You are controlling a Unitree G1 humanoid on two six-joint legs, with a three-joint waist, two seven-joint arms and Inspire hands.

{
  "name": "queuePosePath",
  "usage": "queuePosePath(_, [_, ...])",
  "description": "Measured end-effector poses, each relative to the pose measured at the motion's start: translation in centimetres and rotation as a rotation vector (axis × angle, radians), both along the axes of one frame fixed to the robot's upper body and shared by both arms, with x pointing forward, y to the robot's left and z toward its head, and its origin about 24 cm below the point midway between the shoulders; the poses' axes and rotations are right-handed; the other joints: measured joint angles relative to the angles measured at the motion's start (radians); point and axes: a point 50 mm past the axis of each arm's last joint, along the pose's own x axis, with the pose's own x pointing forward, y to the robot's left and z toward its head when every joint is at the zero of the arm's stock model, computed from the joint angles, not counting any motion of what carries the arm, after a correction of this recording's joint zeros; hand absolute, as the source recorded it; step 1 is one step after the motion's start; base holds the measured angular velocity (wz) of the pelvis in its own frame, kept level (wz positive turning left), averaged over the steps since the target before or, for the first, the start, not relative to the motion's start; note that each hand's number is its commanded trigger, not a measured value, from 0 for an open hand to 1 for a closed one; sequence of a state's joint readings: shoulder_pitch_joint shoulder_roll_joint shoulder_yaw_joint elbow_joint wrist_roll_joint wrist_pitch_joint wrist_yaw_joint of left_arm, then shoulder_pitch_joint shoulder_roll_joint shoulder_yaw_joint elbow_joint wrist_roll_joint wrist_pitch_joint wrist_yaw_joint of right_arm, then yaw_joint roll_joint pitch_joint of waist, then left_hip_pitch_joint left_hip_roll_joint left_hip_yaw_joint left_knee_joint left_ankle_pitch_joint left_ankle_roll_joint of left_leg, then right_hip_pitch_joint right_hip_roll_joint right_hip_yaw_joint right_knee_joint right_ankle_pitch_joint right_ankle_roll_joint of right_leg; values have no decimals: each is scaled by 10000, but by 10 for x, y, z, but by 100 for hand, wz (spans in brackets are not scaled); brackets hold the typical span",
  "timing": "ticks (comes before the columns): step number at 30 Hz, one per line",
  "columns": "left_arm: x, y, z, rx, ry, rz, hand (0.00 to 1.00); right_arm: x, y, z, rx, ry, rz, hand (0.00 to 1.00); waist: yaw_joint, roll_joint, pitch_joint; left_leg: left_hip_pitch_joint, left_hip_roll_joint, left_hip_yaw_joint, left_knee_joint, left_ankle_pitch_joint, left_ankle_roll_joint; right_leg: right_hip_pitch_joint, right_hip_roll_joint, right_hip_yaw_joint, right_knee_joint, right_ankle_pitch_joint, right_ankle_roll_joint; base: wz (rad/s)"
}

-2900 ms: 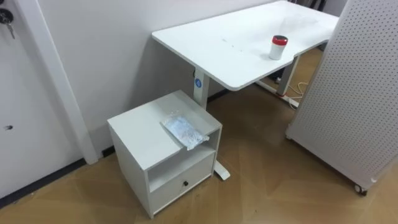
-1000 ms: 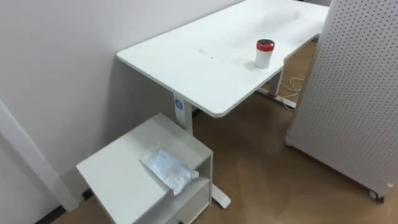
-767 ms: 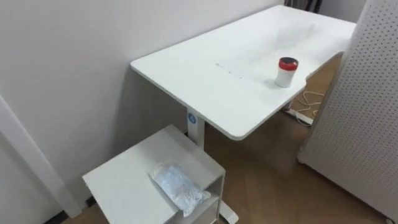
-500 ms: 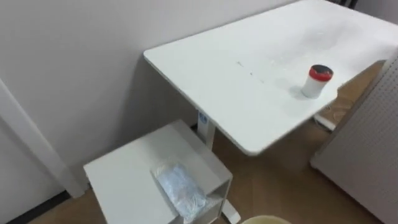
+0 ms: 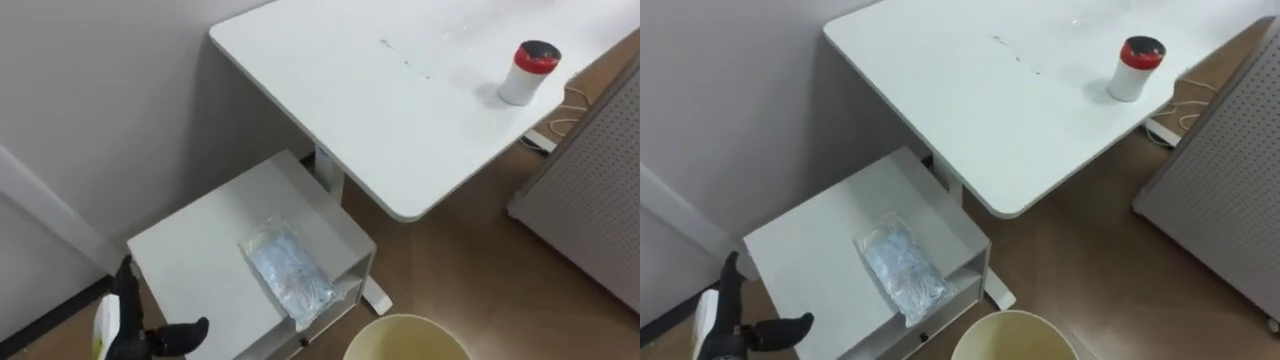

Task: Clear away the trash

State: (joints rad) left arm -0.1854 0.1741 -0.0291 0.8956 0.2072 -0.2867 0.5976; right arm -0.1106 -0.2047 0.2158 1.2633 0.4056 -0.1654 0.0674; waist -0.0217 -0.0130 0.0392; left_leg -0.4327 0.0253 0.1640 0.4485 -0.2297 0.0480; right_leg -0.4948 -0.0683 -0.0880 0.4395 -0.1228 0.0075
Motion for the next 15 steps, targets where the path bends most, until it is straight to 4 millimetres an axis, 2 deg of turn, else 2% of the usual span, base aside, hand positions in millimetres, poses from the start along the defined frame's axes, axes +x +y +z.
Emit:
queuePosePath(5, [14,-7,5,351,-126,-316,0,8,-5,4,-67,-327,-111,100,-313,20,54,-583,60,-37,302,-4,-9,-520,-32,-198,129,32,-84,1])
queuePosePath(6, [19,-9,8,433,-216,-462,0,9,-7,6,-120,-375,-114,100,-332,36,78,-730,154,-28,366,-24,-19,-645,-21,-234,124,59,-110,-6])
queuePosePath(8, [27,-11,14,475,-459,-567,0,13,-10,8,-175,-494,-141,100,-363,51,162,-914,184,-26,387,-49,-32,-801,2,-253,141,82,-137,-5])
queuePosePath(9, [34,-13,20,530,-691,-603,0,15,-11,9,-192,-593,-190,100,-373,59,229,-1050,221,-20,463,-53,-39,-915,27,-256,142,92,-150,-6])
queuePosePath(10, [38,-12,25,717,-877,-632,0,17,-10,10,-198,-688,-162,100,-372,73,249,-1212,294,6,592,-86,-61,-1039,83,-256,125,129,-175,-7])
queuePosePath(12, [42,-12,30,958,-1027,-761,0,19,-9,11,-293,-784,-24,100,-433,98,265,-1384,327,12,743,-148,-98,-1176,176,-236,155,143,-196,-9])
queuePosePath(15, [45,-17,32,1401,-1007,-1285,0,26,-8,14,-437,-1040,22,100,-593,105,279,-1565,354,159,853,-161,-112,-1509,142,-243,470,106,-246,-9])
